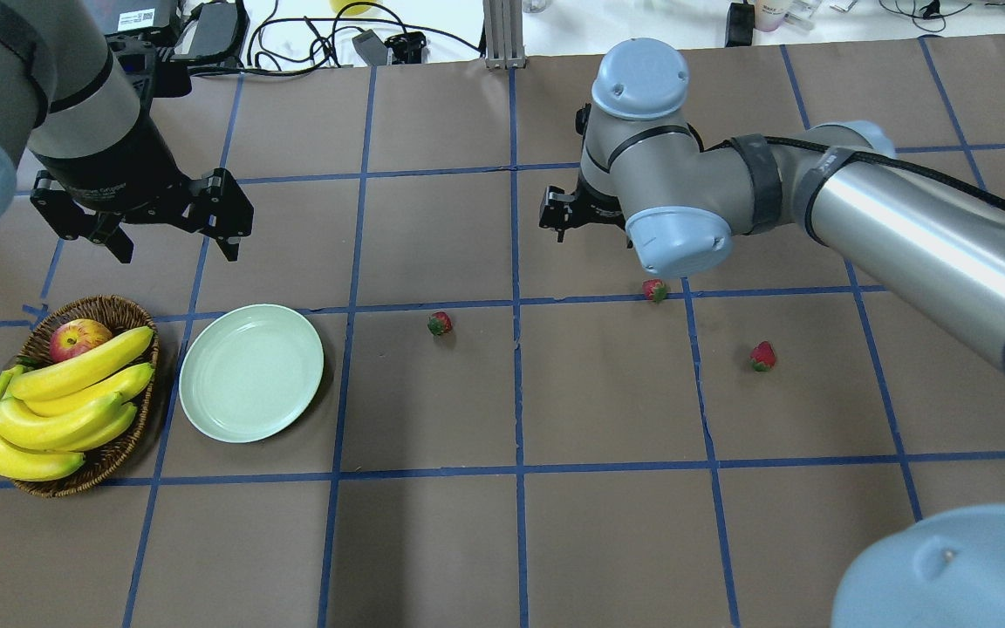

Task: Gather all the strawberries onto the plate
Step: 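Lower the right gripper onto the second strawberry and grasp it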

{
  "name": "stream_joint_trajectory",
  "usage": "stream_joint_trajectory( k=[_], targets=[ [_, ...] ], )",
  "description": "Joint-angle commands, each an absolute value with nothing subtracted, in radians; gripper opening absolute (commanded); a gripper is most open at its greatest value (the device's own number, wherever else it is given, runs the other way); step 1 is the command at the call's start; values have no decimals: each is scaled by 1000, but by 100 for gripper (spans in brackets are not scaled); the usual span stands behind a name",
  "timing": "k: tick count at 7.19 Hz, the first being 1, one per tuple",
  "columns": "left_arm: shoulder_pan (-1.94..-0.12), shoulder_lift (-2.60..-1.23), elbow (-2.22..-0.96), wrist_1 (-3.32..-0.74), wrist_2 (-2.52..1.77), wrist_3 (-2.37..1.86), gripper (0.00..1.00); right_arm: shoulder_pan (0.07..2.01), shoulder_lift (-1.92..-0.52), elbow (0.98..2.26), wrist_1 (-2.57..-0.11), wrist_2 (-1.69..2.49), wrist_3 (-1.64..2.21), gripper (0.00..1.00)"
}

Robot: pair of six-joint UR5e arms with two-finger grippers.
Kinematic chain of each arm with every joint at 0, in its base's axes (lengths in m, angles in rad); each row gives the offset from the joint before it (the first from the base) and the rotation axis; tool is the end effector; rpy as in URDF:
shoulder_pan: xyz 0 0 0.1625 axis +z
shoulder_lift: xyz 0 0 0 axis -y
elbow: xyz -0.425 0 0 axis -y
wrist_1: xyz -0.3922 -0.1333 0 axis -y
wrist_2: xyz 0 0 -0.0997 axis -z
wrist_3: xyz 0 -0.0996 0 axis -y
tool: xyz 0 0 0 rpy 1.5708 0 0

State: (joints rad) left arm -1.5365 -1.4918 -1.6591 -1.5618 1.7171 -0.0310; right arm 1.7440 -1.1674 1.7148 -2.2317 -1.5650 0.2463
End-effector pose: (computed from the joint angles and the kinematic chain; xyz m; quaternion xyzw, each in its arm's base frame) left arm -0.1030 -0.4621 0.4840 -0.0325 0.9968 0.0003 0.0731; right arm 0.2374 -0.5798 0.2616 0.0363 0.9977 -0.0549 0.0146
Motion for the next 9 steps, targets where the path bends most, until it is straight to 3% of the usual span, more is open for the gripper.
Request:
stream_joint_trajectory(
  k=[1, 5, 6, 8, 9],
  targets=[
    [-1529, -1491, -1664, -1551, 1726, -28, 100, 1697, -1161, 1747, -2243, -1642, -19, 96],
    [-1503, -1488, -1689, -1534, 1727, -11, 100, 1675, -1111, 1874, -2375, -1646, -84, 89],
    [-1508, -1489, -1692, -1516, 1723, -5, 100, 1668, -1088, 1875, -2387, -1641, -83, 82],
    [-1487, -1491, -1687, -1488, 1723, -5, 100, 1666, -1092, 1875, -2379, -1640, -68, 33],
    [-1461, -1494, -1707, -1482, 1720, 5, 100, 1666, -1094, 1873, -2375, -1635, -67, 19]
  ],
)
